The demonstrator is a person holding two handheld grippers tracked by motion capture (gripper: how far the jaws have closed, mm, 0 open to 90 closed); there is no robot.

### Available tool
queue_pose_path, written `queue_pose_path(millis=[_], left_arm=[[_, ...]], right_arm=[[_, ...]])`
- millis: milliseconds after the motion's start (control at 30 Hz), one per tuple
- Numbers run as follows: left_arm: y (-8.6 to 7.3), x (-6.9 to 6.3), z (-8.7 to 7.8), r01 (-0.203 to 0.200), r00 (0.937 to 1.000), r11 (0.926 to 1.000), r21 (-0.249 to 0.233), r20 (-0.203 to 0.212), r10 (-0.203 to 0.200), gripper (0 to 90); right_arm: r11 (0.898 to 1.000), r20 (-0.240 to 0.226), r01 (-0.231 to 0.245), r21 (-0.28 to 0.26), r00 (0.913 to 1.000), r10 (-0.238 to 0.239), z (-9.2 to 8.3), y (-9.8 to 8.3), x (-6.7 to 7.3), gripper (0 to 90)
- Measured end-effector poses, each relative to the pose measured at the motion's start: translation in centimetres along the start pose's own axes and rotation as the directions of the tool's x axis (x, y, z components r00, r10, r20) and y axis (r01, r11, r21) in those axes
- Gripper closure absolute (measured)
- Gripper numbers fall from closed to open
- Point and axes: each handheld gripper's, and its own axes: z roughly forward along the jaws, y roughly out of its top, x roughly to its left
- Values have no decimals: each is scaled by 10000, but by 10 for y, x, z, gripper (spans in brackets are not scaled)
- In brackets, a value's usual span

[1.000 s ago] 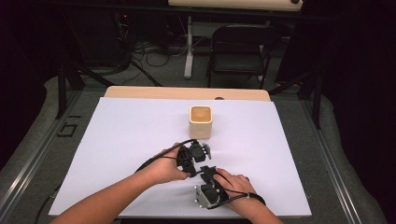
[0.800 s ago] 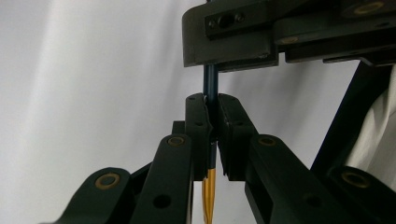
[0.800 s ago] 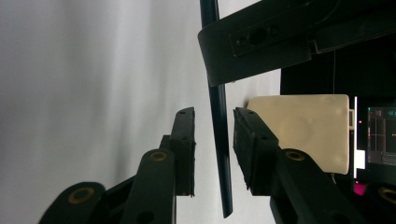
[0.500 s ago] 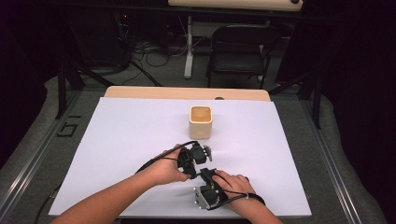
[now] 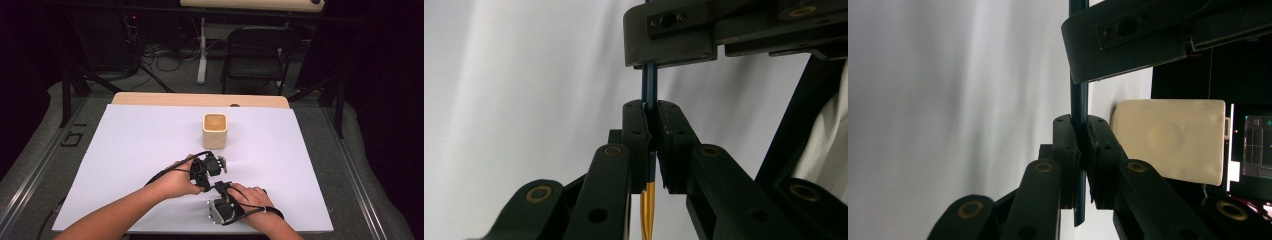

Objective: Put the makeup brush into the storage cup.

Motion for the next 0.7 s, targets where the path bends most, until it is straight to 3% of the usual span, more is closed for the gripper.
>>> queue_pose_path(millis=[133,267,400,600,700], left_arm=[[-1,1,-1,70,10000,9997,-231,28,-70,824],[-4,4,-6,322,9995,9984,-464,63,-319,642],[-11,8,-12,476,9989,9945,-928,-7,-479,565],[-25,13,-15,906,9959,9833,-1577,184,-888,473],[-31,14,-17,1067,9943,9740,-1999,274,-1033,445]], right_arm=[[10000,-15,12,29,10000,-12,0,-1,0,847],[9999,15,-80,102,10000,79,0,-3,-1,847],[9996,-34,-199,191,9998,199,-1,-5,-2,847],[9987,-108,-457,204,9989,459,-1,-6,-2,847],[9973,-209,-697,223,9973,702,-1,-7,-4,847]])
